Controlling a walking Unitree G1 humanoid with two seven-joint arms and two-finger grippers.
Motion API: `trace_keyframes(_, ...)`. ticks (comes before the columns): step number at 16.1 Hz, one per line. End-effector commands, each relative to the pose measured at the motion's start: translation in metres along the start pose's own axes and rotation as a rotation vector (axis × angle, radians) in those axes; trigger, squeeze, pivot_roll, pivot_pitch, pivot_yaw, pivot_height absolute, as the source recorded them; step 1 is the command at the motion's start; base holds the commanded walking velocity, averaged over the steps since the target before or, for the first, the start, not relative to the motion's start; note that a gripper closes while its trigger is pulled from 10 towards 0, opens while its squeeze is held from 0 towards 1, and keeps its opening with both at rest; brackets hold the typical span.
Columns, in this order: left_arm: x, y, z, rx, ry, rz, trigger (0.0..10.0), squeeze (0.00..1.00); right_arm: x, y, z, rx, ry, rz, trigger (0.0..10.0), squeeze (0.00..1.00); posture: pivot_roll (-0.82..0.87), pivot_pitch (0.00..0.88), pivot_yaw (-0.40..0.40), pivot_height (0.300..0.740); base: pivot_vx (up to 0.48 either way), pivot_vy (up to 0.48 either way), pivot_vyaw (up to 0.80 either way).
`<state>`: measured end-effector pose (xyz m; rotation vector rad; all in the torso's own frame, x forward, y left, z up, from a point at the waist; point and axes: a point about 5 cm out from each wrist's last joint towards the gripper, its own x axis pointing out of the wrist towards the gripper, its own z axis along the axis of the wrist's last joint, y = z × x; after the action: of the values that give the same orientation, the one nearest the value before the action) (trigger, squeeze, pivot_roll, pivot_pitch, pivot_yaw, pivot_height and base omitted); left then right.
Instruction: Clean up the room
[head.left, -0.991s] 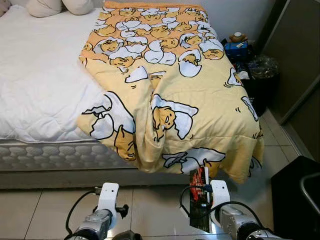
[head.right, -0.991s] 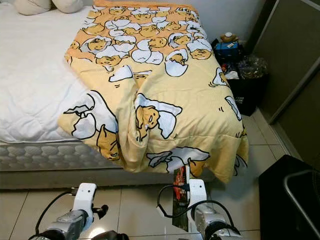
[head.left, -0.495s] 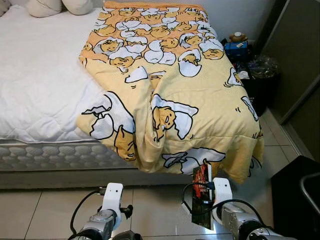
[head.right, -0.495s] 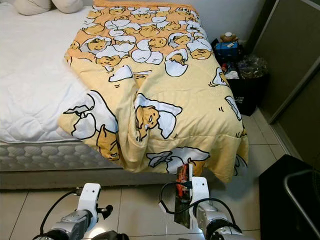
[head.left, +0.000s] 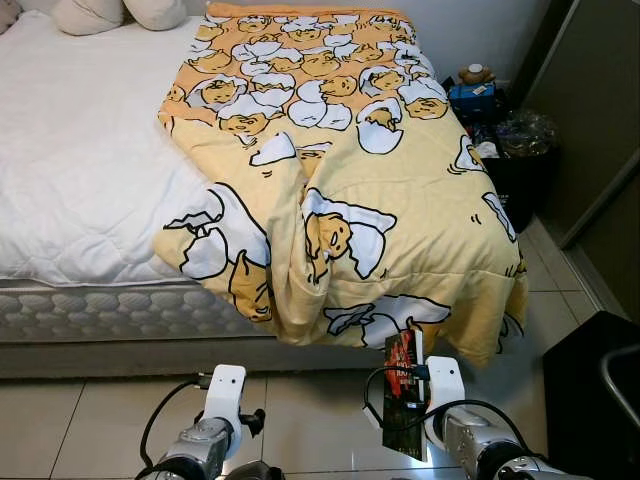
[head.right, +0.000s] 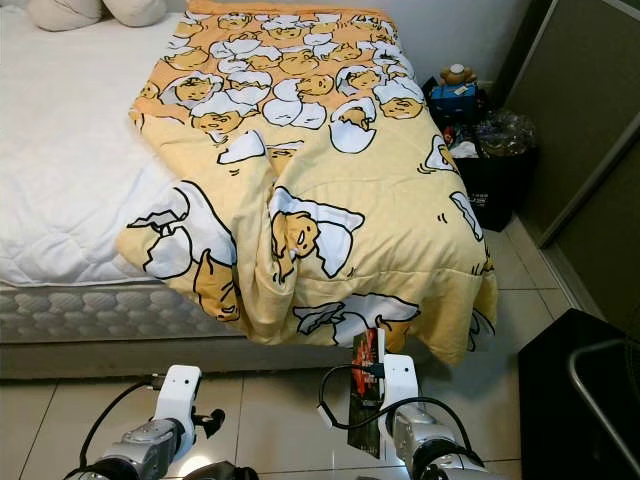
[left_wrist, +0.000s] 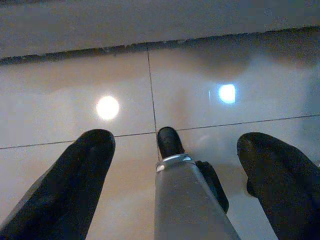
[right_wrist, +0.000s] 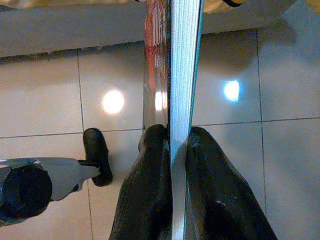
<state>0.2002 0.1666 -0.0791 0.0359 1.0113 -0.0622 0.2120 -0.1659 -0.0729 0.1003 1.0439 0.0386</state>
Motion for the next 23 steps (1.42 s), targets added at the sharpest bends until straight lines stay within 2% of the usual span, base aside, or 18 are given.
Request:
trace_keyframes(1, 0.0005, -0.0008, 0.0054, 0.018, -0.005, -0.003, 10.0, 0.0, -0.0006, -0.0034, 0.0044, 0.017, -0.032, -0.009, 0.0, 0.0, -0.16, 0.0, 0.033, 0.74, 0.0, 0.0, 0.0)
trace_keyframes(10, 0.0004, -0.0022, 0.0025, 0.029, 0.002, -0.009, 10.0, 0.0, -0.001, -0.0061, 0.0, 0.022, -0.025, -0.015, 0.0, 0.0, -0.18, 0.0, 0.042, 0.74, 0.0, 0.0, 0.0)
trace_keyframes(16, 0.0009, -0.0031, 0.0081, 0.055, -0.005, -0.016, 10.0, 0.0, -0.0009, -0.0052, 0.0017, 0.027, -0.027, -0.014, 0.0, 0.0, -0.17, 0.0, 0.047, 0.74, 0.0, 0.0, 0.0)
trace_keyframes(19, 0.0009, -0.0028, 0.0088, 0.01, -0.012, -0.012, 10.0, 0.0, -0.0005, -0.0028, -0.0006, 0.027, -0.023, -0.008, 0.0, 0.0, -0.16, 0.0, 0.046, 0.74, 0.0, 0.0, 0.0)
trace_keyframes(23, 0.0009, -0.003, 0.0075, 0.034, -0.004, -0.016, 10.0, 0.0, -0.0004, -0.002, -0.0047, 0.03, -0.014, -0.008, 0.0, 0.0, -0.17, 0.0, 0.045, 0.74, 0.0, 0.0, 0.0)
